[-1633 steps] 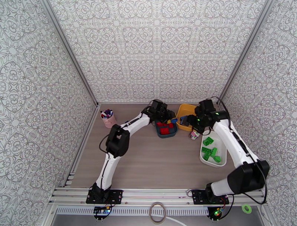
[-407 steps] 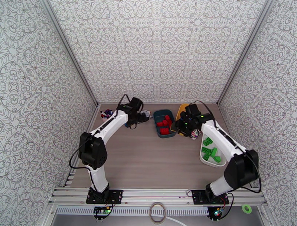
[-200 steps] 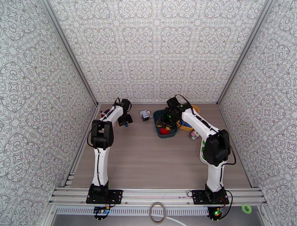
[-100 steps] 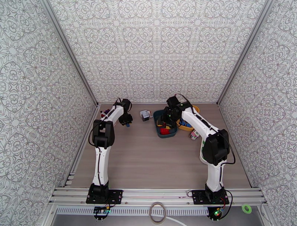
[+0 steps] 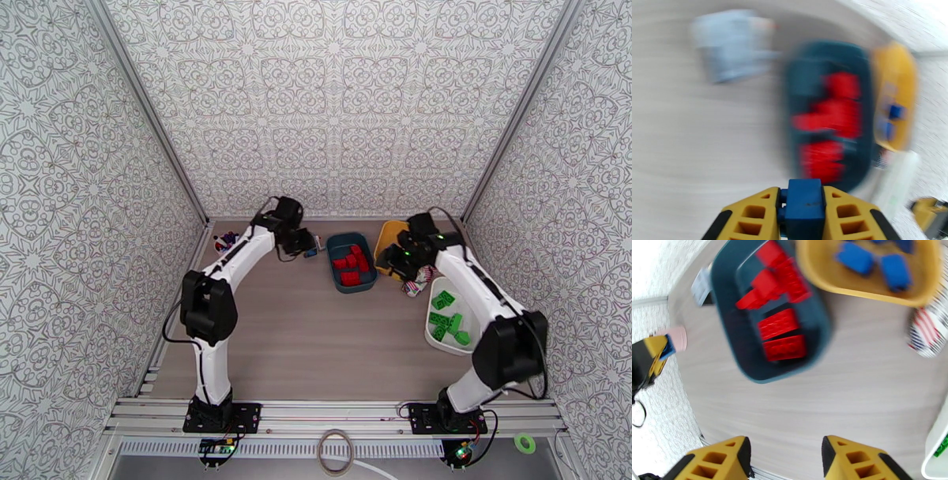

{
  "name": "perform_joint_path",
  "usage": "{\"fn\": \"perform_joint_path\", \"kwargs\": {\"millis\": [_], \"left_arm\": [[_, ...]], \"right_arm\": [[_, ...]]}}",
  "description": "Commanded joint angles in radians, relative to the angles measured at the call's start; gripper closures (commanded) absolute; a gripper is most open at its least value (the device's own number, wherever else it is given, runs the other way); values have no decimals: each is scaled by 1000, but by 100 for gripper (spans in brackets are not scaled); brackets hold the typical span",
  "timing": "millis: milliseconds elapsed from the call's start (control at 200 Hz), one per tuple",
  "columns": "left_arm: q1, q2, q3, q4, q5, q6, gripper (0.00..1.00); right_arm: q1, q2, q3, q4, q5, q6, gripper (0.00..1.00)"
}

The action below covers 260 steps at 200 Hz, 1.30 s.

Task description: Sort the legos into containers by color

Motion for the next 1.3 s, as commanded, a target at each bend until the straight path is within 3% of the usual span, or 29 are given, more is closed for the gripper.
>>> {"fn": "perform_joint_path", "kwargs": {"millis": [0, 130, 325, 435, 490, 530, 600, 720, 955, 1010, 1165, 1296], "left_arm": [[-88, 116, 125, 148, 164, -116, 87], [-143, 253, 247, 311, 252, -243, 86], [-172, 443, 311, 708, 314, -525, 85], [-184, 568, 463, 719, 310, -590, 81], [-193, 620, 560, 688, 314, -594, 68], [-199, 643, 611, 667, 313, -596, 52], [-204, 643, 618, 670, 307, -599, 34], [-195, 575, 506, 721, 301, -593, 24], [-178, 369, 299, 679, 304, -461, 16], [-176, 305, 244, 644, 296, -409, 4], [-173, 96, 122, 409, 218, -171, 1], [-176, -80, 41, 193, 84, 44, 1]], "right_arm": [[-52, -82, -91, 44, -27, 25, 47], [-88, -175, -164, 34, -35, 30, 47], [-100, -305, -251, 2, -27, 57, 47], [-104, -352, -270, -21, -17, 61, 47], [-106, -367, -272, -36, -12, 58, 47], [-108, -376, -271, -47, -7, 54, 47], [-110, -387, -271, -60, 0, 49, 46], [-112, -395, -270, -66, 1, 43, 46], [-113, -387, -245, -80, 27, 7, 44], [-113, -383, -230, -88, 40, -10, 42], [-112, -367, -177, -107, 69, -67, 33], [-106, -337, -130, -111, 79, -102, 30]]}}
